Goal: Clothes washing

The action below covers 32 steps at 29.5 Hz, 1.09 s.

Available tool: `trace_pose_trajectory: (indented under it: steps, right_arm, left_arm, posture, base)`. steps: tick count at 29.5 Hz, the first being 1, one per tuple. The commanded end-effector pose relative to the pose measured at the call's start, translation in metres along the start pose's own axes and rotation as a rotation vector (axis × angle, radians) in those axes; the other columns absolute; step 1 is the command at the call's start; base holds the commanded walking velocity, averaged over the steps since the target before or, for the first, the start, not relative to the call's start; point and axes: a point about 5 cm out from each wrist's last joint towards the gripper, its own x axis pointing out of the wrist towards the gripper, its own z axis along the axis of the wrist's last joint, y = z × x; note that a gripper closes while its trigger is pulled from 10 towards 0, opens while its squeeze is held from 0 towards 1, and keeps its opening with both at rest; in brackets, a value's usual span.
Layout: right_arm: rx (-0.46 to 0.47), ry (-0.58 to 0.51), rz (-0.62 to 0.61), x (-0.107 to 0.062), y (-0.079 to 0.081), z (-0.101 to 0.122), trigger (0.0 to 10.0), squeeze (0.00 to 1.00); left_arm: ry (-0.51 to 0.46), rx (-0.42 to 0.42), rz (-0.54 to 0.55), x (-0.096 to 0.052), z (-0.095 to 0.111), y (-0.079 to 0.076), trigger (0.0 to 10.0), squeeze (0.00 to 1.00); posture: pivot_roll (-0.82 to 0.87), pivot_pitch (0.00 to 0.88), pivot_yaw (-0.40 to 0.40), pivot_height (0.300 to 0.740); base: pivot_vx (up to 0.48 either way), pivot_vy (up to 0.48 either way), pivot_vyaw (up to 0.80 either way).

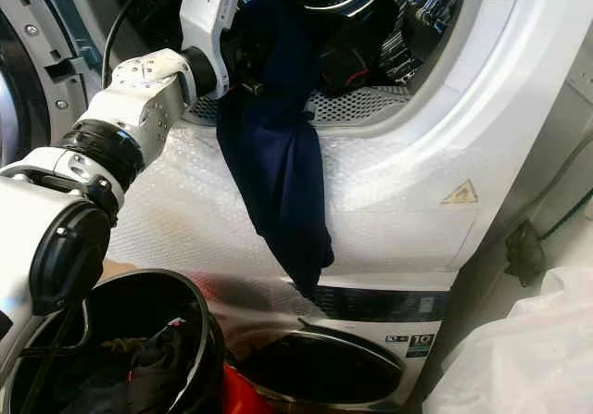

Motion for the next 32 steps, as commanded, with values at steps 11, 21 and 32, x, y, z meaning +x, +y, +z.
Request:
trace_pose_trajectory:
  steps: [11,21,32]
  right_arm:
    - [0.009,-0.004,0.004,-0.002,0.001,-0.003,10.0,0.00]
    - [0.001,-0.007,0.021,0.000,0.005,0.001,10.0,0.00]
    - [-0.006,-0.022,0.035,0.002,0.010,0.006,10.0,0.00]
  left_arm:
    - [-0.031,0.032,0.081,-0.003,0.013,0.011,10.0,1.00]
    - [-0.016,0.102,0.129,-0.007,0.019,0.019,10.0,1.00]
    - [-0.065,0.234,-0.001,-0.009,0.036,0.016,10.0,1.00]
  posture:
    - [-0.21,0.000,0.119,0.740]
    - [-0.19,0.000,0.109,0.740]
    - [-0.17,0.000,0.102,0.740]
  base:
    - [0.000,0.000,0.00]
    - [0.000,0.000,0.00]
    - [0.000,0.000,0.00]
